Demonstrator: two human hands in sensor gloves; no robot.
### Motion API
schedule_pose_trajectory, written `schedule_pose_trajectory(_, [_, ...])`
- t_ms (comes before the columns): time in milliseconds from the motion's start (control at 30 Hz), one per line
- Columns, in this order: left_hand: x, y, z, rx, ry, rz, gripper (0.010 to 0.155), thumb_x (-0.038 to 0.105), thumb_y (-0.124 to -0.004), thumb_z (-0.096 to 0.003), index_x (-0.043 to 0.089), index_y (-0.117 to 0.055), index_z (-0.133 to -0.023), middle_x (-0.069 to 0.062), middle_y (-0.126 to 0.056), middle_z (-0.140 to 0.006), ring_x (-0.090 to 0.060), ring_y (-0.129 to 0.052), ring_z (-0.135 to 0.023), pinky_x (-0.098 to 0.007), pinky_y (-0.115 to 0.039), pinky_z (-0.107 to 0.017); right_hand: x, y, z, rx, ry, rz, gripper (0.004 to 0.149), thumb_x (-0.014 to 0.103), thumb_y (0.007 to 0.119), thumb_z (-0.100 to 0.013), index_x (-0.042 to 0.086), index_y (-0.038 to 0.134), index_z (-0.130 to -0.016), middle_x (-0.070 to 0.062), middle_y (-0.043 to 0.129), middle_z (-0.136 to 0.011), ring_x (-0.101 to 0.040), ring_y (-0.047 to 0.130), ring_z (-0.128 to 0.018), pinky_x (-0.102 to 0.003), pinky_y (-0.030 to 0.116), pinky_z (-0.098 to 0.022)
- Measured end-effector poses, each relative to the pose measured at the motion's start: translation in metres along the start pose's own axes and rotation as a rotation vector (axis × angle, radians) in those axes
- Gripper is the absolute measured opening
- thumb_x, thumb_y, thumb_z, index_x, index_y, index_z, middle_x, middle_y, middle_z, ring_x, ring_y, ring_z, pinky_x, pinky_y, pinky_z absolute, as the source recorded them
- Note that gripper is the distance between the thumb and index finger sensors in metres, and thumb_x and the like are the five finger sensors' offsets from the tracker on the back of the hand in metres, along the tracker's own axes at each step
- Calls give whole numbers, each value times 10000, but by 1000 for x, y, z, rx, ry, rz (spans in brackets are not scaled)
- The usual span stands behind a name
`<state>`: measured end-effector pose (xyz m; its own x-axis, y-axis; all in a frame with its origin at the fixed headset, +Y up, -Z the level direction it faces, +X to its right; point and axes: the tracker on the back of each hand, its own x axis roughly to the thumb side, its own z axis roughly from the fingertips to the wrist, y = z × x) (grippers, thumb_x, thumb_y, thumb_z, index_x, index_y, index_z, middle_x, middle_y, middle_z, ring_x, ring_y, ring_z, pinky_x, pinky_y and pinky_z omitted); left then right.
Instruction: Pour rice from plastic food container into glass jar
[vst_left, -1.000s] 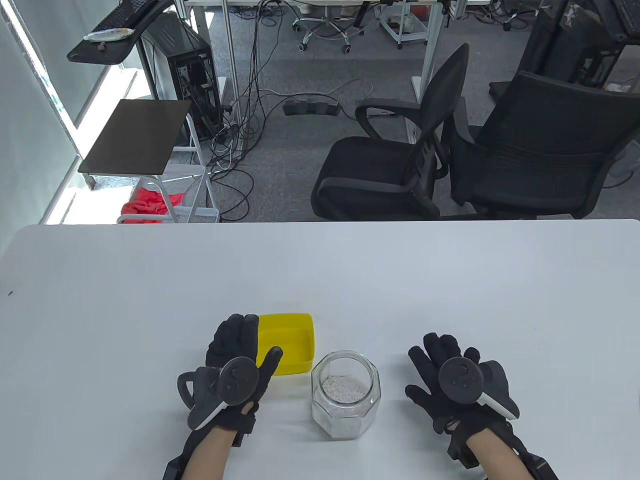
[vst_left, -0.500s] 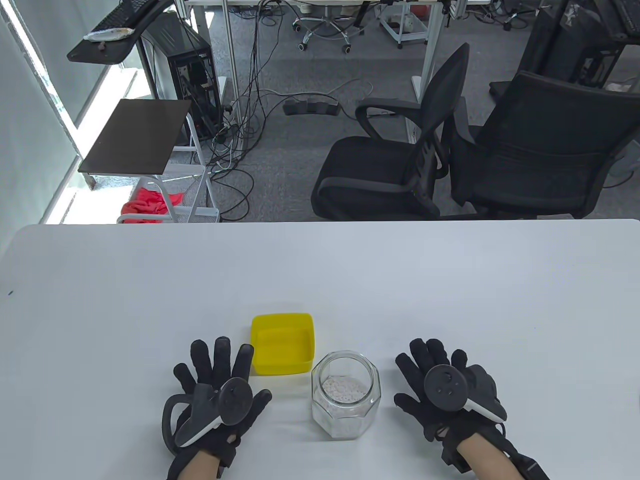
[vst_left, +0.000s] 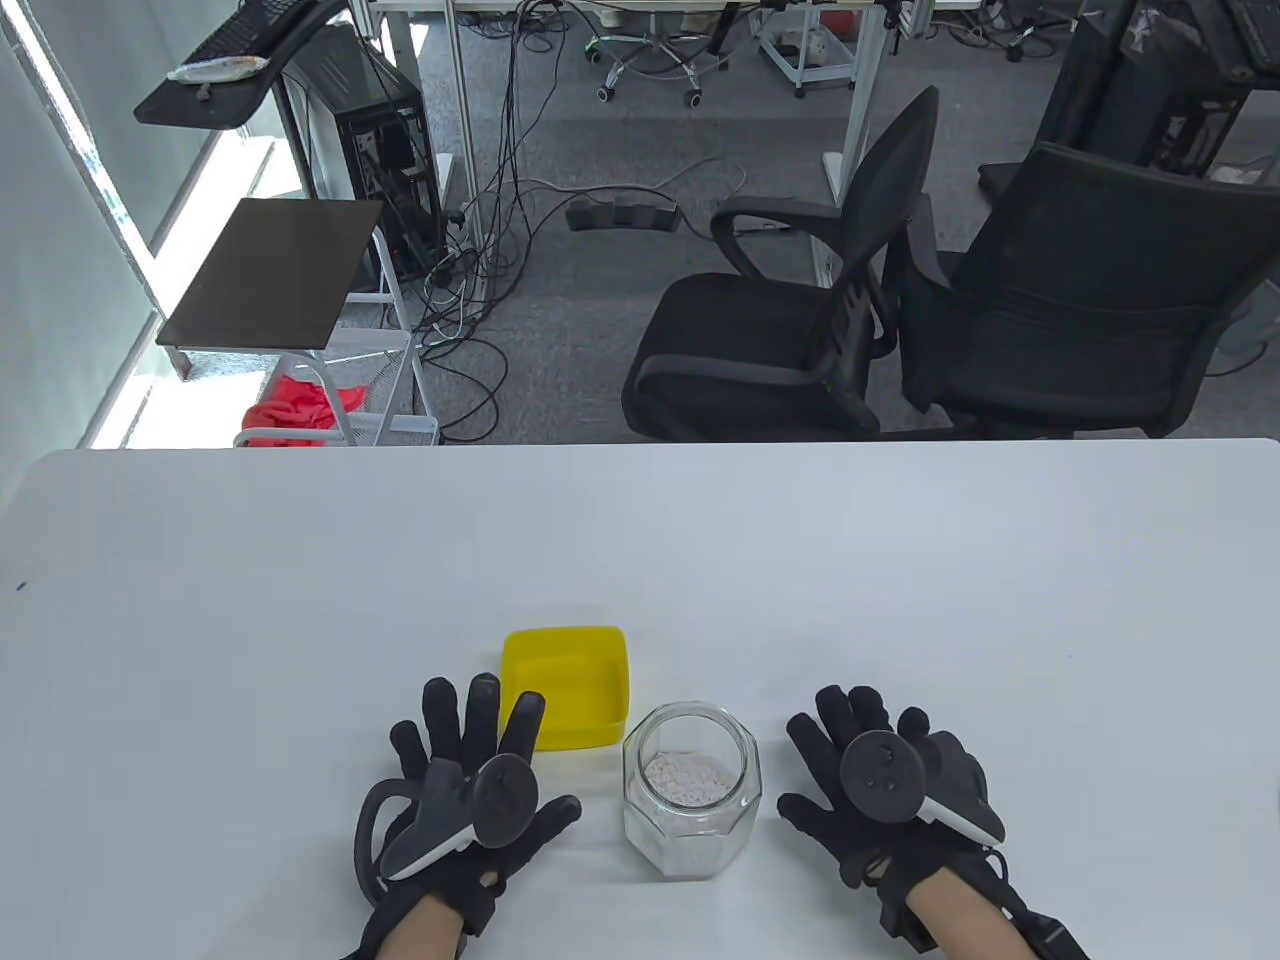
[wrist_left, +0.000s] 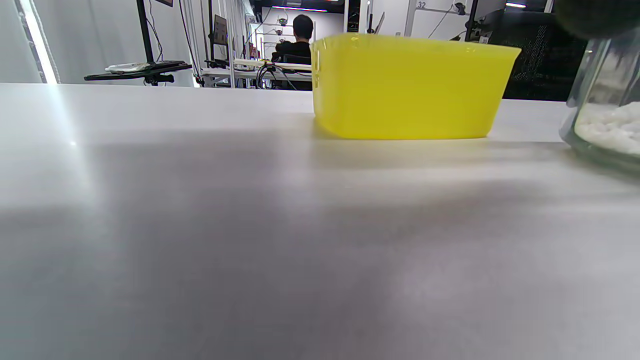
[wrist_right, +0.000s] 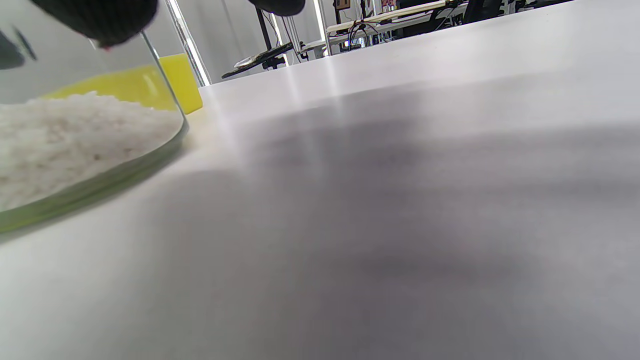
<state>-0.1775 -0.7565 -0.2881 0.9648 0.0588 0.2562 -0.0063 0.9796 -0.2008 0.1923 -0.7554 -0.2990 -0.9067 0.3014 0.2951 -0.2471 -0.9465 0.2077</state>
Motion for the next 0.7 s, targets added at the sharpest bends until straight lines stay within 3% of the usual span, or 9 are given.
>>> schedule_pose_trajectory(433, [8,-6,-6,-39,1,-59,976,811,-490,-524,289,29,-1164,-147,152,-1105,-584,130,-982,-772,-156,-664,3,3,-2,15,-13,-16,774,577,694,-455,207,458,-1093,-118,211,-1151,-441,120,-1054,-737,75,-610])
schedule_pose_trajectory(700, [17,-1,0,52,-60,17,956,791,-506,-530,276,-25,-1176,-151,117,-1121,-578,95,-1006,-764,-174,-673,3,3,-2,15,-19,-10,771,576,693,-457,207,458,-1092,-119,212,-1150,-442,122,-1053,-737,79,-610])
